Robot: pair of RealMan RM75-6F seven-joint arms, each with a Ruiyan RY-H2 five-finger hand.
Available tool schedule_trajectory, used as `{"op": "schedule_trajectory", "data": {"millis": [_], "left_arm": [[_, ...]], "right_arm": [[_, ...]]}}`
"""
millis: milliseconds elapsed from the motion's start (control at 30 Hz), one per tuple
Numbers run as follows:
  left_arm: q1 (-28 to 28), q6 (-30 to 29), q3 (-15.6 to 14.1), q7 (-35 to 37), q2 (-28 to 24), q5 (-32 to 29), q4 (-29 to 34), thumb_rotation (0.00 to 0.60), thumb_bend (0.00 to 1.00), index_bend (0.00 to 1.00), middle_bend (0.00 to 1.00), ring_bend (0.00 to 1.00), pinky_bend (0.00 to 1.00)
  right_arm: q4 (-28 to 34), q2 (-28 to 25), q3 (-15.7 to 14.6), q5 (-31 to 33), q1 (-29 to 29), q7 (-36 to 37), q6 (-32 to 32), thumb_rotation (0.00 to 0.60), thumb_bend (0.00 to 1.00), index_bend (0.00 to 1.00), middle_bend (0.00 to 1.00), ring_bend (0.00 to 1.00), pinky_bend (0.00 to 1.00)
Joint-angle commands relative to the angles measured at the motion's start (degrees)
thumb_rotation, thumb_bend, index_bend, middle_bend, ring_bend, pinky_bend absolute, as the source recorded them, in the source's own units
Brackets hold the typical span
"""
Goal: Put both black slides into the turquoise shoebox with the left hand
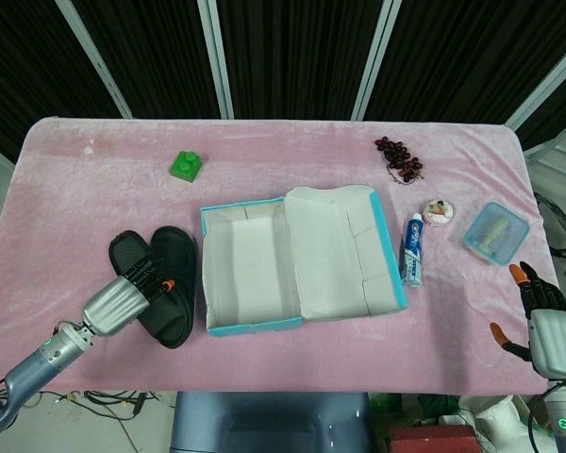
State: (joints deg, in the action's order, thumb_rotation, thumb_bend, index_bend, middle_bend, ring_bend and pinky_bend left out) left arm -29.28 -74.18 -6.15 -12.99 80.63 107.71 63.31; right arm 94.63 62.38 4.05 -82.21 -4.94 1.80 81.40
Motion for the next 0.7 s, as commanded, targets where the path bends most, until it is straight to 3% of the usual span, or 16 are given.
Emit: {"op": "schedule_trajectory", "data": {"millis": [33, 267, 700], "left_arm": [[-0.1, -0.5, 0.1, -0.2, 0.4, 0.1, -0.5, 0.600, 0.18, 0.25, 0.28, 0.08, 0.14], [0.1, -2.1, 0.4, -0.4, 1.1, 0.2, -1.6, 0.600, 0.28, 0.29, 0.33, 0.11, 0.18], [2.0, -11.6, 1.0, 3.0, -3.4, 1.5, 0.0, 0.600, 0.28, 0.30, 0.33, 0.11, 0.23]], "right_arm": [[0.0, 0.0, 0.0, 0.0, 0.0, 0.1, 0.0, 0.600, 0.19, 0.00, 0.04, 0.13, 0.15], [0.1, -0.2, 0.0, 0.0, 0.0, 0.4, -0.1, 0.600, 0.19, 0.00, 0.04, 0.13, 0.15], [0.3, -0.4, 0.1, 0.2, 0.1, 0.3, -0.2, 0.600, 0.19, 0.00, 0.04, 0.13, 0.15]]}}
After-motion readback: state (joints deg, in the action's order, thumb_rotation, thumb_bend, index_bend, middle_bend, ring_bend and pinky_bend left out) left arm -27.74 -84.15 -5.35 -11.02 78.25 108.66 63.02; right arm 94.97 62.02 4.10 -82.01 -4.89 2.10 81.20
